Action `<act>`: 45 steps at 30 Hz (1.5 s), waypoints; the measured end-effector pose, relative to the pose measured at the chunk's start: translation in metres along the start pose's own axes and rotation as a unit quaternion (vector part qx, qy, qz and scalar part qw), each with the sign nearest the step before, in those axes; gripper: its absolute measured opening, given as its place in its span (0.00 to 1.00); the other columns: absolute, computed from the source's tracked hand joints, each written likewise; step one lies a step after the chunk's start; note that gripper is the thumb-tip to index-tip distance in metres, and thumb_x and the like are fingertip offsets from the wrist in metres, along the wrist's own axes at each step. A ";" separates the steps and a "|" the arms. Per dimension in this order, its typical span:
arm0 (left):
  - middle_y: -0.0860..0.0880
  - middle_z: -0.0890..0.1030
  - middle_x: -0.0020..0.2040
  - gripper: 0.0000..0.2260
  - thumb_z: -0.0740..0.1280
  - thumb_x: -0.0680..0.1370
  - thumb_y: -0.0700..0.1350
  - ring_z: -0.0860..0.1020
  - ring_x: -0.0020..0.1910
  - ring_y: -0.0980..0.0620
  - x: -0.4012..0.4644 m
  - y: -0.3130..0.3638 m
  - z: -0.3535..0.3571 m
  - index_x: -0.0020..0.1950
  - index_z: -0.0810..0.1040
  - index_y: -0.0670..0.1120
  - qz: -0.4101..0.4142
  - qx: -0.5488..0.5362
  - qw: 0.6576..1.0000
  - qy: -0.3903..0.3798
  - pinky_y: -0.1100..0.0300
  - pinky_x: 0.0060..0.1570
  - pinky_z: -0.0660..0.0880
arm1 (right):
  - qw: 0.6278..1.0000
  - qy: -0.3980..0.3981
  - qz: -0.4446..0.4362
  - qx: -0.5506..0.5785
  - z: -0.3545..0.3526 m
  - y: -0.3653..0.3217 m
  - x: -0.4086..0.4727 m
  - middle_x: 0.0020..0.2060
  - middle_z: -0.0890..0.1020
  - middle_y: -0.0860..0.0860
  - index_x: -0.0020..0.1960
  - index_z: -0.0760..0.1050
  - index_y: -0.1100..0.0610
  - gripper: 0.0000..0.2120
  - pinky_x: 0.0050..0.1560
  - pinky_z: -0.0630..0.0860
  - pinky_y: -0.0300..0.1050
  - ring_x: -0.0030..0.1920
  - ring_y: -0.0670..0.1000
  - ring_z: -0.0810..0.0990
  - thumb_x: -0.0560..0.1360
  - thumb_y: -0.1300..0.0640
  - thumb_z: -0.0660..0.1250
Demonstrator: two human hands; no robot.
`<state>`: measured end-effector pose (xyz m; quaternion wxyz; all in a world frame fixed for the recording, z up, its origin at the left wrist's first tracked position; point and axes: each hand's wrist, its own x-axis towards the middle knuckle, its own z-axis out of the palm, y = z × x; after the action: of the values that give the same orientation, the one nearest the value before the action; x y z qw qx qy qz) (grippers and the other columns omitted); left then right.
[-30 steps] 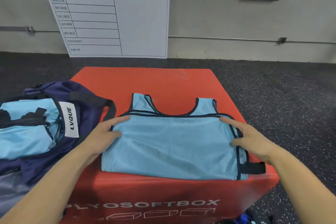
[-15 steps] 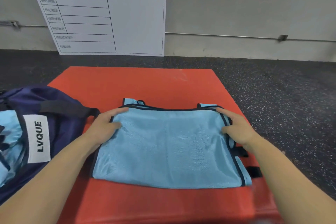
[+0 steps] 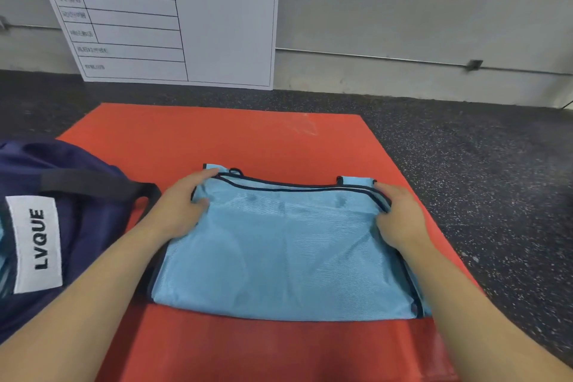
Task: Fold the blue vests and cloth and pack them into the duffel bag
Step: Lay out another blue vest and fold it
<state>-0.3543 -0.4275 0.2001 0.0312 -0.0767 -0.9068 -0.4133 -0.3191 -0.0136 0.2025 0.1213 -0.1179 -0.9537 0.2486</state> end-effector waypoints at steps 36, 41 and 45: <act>0.51 0.46 0.83 0.41 0.30 0.74 0.65 0.43 0.82 0.54 -0.075 0.001 0.053 0.83 0.47 0.46 0.024 0.372 0.927 -0.042 0.54 0.80 0.43 | 0.971 -0.116 -0.087 -0.190 0.042 -0.007 -0.056 0.83 0.46 0.51 0.84 0.46 0.51 0.30 0.81 0.41 0.53 0.82 0.51 0.42 0.85 0.42 0.41; 0.50 0.46 0.83 0.30 0.45 0.85 0.58 0.44 0.82 0.54 -0.098 -0.015 0.014 0.83 0.46 0.46 -0.042 0.305 0.950 -0.059 0.56 0.79 0.42 | 0.973 -0.090 -0.046 -0.209 0.015 0.012 -0.063 0.83 0.48 0.52 0.84 0.48 0.54 0.29 0.81 0.43 0.54 0.83 0.53 0.43 0.86 0.44 0.42; 0.45 0.49 0.83 0.29 0.46 0.85 0.56 0.48 0.82 0.50 -0.123 -0.008 0.000 0.83 0.48 0.42 -0.054 0.277 0.957 -0.060 0.57 0.79 0.44 | 0.974 -0.111 -0.125 -0.152 0.021 -0.036 -0.086 0.83 0.49 0.53 0.83 0.49 0.56 0.29 0.81 0.41 0.52 0.83 0.54 0.44 0.86 0.45 0.45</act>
<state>-0.2342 -0.4466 0.1793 -0.0259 -0.0407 -0.9888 -0.1412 -0.2499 -0.0776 0.1881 0.0257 0.0132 -0.9951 0.0950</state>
